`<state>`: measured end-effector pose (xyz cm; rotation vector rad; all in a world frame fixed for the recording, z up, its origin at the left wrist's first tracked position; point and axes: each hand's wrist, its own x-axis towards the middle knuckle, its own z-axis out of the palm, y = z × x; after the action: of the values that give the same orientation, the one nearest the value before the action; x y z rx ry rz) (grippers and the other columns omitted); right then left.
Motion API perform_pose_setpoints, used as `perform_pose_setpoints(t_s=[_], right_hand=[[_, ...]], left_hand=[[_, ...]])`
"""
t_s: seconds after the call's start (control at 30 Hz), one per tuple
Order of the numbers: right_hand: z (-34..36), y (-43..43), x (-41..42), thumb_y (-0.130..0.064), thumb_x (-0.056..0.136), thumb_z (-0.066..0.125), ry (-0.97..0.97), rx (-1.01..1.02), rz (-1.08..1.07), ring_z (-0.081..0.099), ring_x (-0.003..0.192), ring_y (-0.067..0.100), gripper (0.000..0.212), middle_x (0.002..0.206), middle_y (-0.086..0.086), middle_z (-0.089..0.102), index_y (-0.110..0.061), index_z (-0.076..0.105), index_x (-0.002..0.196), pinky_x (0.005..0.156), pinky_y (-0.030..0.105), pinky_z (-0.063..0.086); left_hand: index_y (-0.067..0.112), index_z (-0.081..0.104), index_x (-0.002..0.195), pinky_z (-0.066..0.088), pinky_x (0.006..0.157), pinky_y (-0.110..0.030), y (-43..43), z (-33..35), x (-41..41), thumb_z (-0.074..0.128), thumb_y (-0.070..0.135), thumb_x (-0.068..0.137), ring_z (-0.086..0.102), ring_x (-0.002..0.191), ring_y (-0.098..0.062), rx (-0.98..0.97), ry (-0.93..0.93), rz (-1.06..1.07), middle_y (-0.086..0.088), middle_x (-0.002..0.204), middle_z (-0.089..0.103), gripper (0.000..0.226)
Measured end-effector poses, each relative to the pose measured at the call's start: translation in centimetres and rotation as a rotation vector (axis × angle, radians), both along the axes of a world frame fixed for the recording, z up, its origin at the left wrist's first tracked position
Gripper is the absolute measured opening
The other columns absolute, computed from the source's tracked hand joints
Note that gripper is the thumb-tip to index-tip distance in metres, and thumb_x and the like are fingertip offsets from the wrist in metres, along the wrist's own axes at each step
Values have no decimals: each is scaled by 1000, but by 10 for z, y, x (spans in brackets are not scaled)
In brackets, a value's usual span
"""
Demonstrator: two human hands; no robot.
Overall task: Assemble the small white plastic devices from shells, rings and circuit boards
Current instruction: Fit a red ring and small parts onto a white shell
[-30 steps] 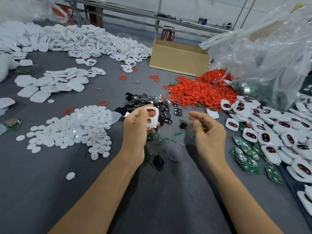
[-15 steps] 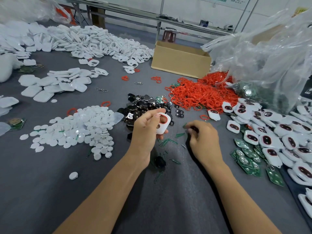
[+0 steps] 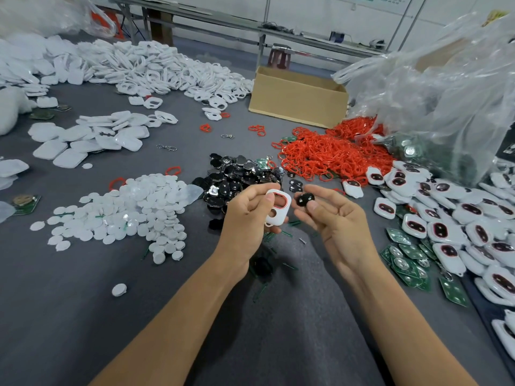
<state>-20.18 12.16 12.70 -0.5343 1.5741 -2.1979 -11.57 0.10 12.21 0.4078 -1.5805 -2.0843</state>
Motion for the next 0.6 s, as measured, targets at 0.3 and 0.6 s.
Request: perform_pose_setpoints(t_s=[0.3, 0.6], right_hand=[[0, -2, 5, 10, 80, 61, -23, -1, -70, 70, 66, 17, 17, 75, 11, 73, 1, 68, 93, 63, 22, 56], [-2, 0, 7, 1, 78, 65, 60, 107, 49, 70, 68, 20, 16, 81, 17, 74, -7, 75, 88, 62, 25, 57]], left_hand=[[13, 71, 100, 61, 66, -32, 3, -1, 0, 58, 4, 94, 67, 77, -20, 50, 38, -37, -16, 94, 70, 17], [12, 73, 101, 62, 66, -33, 2, -2, 0, 63, 3, 91, 68, 76, -16, 34, 21, -78, -4, 86, 75, 16]])
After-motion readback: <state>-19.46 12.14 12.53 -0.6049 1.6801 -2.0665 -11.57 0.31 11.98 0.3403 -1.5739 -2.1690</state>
